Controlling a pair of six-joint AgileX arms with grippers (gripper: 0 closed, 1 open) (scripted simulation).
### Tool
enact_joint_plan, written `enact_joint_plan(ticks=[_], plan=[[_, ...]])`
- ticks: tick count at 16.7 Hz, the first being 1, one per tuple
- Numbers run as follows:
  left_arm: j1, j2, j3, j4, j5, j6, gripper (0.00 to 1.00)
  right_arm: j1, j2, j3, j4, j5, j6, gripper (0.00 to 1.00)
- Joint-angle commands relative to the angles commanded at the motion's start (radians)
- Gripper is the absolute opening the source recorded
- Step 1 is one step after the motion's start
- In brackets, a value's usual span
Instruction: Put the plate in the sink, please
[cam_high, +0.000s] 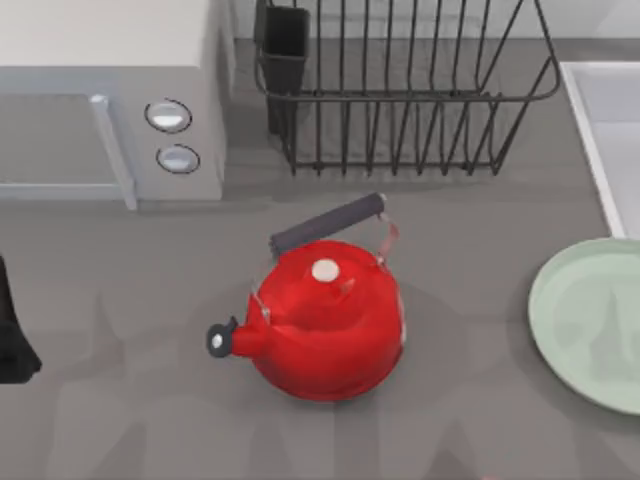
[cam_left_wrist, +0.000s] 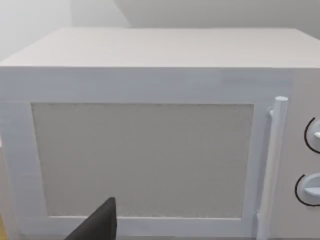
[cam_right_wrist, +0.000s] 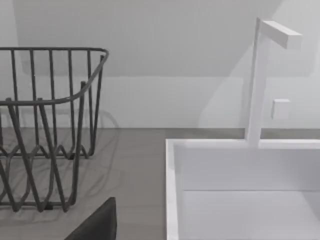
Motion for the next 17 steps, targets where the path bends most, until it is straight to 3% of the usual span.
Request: enact_joint_plan(ticks=[7,17], plan=[[0.000,0.000,0.000,0.000,0.000,0.000,1.00,0.054,0.223,0.195,-0.158,0.000,0.056,1.00],[0.000,0.000,0.000,0.000,0.000,0.000,1.00,0.244,1.171,0.882,-0.716,0.000,0.254,1.00]])
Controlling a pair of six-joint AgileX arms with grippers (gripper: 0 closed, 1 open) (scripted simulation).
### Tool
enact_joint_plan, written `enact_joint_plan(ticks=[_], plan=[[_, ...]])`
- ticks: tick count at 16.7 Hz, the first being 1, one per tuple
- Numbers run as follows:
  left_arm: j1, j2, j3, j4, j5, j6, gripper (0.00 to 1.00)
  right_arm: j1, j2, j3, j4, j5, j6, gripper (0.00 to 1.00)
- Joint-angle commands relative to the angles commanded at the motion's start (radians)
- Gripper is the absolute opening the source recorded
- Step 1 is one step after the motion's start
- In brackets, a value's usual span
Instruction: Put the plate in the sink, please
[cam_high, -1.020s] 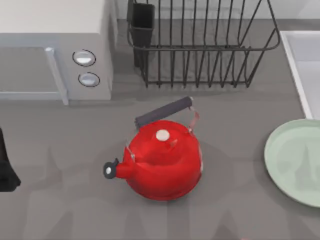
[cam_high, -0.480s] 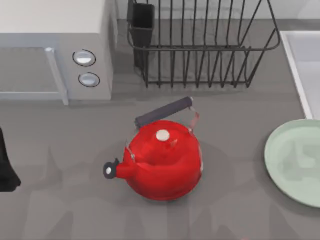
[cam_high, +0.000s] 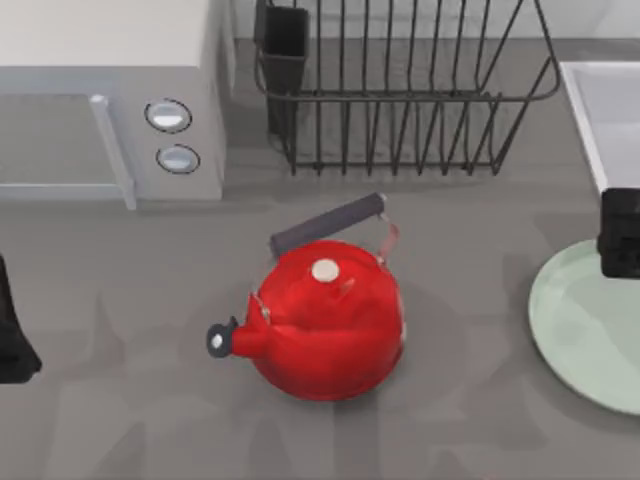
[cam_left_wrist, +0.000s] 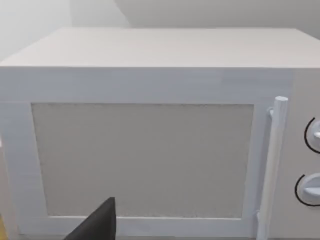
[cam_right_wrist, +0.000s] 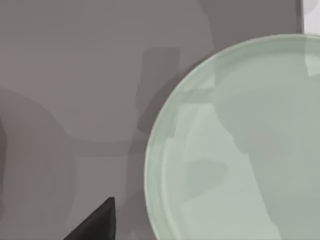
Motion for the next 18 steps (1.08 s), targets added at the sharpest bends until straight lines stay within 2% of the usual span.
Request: enact_joint_plan(ticks=[4,8,14,18], plan=[[0.000,0.000,0.000,0.000,0.000,0.000,1.00,0.069,0.361,0.251,-0.201,0.000,0.071,1.00],[0.000,0.000,0.000,0.000,0.000,0.000,1.00,0.114,0.593,0.415,-0.334,0.000,0.118,1.00],[0.000,0.000,0.000,0.000,0.000,0.000,1.00,0.127,0.655,0.462,-0.373,0.000,0.132,1.00],[0.000,0.000,0.000,0.000,0.000,0.000,1.00,0.123,0.669,0.431,-0.331,0.000,0.131,1.00]])
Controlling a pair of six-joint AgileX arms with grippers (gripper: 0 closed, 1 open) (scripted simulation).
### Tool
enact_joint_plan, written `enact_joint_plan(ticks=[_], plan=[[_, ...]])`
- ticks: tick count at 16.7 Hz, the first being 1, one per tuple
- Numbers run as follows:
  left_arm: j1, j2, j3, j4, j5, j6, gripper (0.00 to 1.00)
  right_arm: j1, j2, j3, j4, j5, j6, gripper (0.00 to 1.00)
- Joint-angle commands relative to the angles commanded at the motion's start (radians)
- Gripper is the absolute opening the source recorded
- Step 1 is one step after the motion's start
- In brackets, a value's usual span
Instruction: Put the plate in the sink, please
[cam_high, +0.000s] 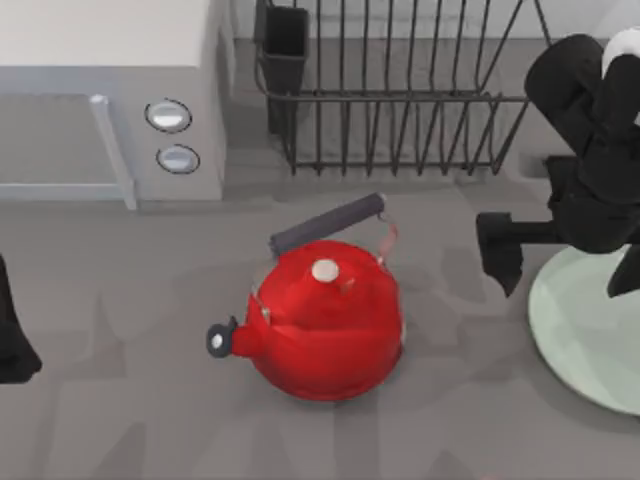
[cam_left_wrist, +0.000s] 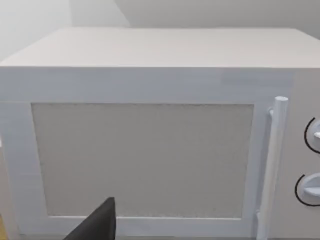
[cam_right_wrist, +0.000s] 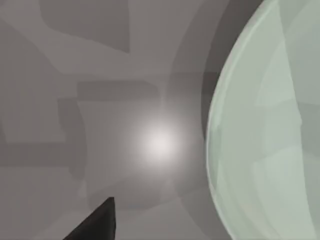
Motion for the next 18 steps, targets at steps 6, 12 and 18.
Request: enact_joint_plan(ticks=[6,12,18], plan=[[0.000,0.000,0.000,0.000,0.000,0.000,1.00,0.005,0.110,-0.145,0.273,0.001,0.004,1.00],[0.000,0.000,0.000,0.000,0.000,0.000,1.00,0.007,0.150,-0.190,0.342,0.001,0.006,1.00],[0.000,0.000,0.000,0.000,0.000,0.000,1.00,0.007,0.150,-0.190,0.342,0.001,0.006,0.62]])
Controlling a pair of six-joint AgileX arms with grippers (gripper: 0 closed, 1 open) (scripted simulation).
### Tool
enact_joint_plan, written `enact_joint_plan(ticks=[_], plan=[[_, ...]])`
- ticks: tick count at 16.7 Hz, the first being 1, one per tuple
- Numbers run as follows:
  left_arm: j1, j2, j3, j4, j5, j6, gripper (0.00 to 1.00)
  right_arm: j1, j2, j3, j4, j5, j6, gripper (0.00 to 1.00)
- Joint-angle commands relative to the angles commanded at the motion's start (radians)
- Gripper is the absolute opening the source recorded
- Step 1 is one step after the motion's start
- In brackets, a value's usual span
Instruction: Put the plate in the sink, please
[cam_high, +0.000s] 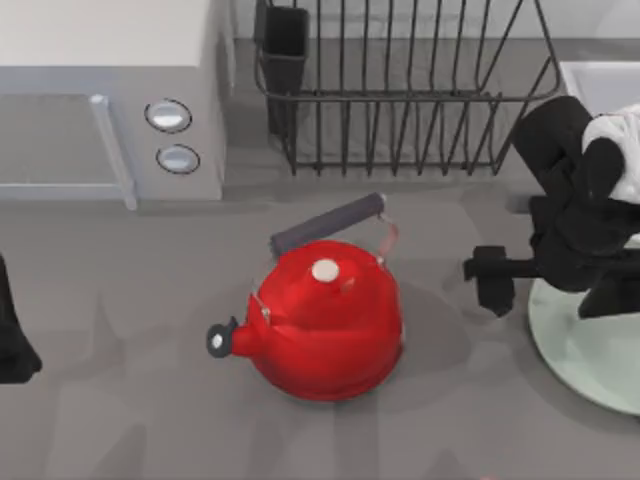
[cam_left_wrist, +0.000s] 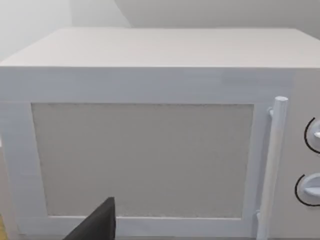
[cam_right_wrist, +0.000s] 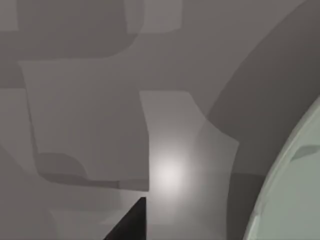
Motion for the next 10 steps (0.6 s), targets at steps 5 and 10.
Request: enact_joint_plan(ticks=[5,10], plan=[[0.000,0.000,0.000,0.000,0.000,0.000,1.00,0.000,0.000,0.000,0.000,0.000,0.000,0.25],[0.000,0.000,0.000,0.000,0.000,0.000,1.00,0.000,0.000,0.000,0.000,0.000,0.000,0.00]])
